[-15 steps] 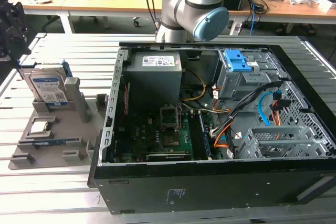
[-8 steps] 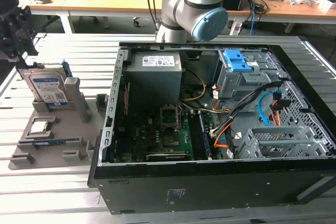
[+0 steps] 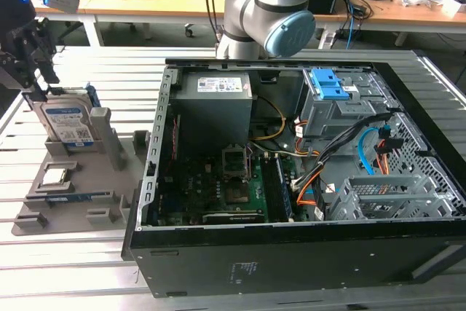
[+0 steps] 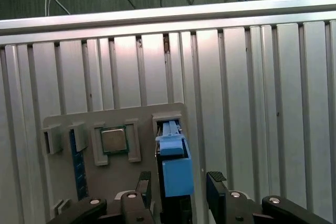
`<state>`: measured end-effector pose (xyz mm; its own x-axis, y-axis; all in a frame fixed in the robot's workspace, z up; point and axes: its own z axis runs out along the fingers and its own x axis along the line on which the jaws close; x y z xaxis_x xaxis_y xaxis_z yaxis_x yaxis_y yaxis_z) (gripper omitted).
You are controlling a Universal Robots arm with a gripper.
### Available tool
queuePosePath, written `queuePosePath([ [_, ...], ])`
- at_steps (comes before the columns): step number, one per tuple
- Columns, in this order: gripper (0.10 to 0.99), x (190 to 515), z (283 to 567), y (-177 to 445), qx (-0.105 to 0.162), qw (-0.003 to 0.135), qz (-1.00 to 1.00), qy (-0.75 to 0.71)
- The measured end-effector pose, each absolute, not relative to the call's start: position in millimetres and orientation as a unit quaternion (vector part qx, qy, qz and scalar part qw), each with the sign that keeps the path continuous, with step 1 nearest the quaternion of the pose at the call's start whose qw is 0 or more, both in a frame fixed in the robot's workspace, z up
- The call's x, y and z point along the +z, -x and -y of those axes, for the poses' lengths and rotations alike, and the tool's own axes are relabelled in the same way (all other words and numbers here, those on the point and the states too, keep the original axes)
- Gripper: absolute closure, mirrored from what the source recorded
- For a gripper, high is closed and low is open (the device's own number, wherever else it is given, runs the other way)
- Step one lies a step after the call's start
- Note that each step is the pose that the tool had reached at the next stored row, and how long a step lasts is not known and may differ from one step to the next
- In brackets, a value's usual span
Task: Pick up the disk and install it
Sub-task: 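Pick up the disk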
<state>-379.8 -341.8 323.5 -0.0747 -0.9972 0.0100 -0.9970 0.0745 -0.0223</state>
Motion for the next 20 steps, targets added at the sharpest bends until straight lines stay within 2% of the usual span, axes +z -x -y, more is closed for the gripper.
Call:
queuePosePath([
  [20, 0.545, 290, 342, 369, -0.019, -0.003, -0.731, 0.682],
])
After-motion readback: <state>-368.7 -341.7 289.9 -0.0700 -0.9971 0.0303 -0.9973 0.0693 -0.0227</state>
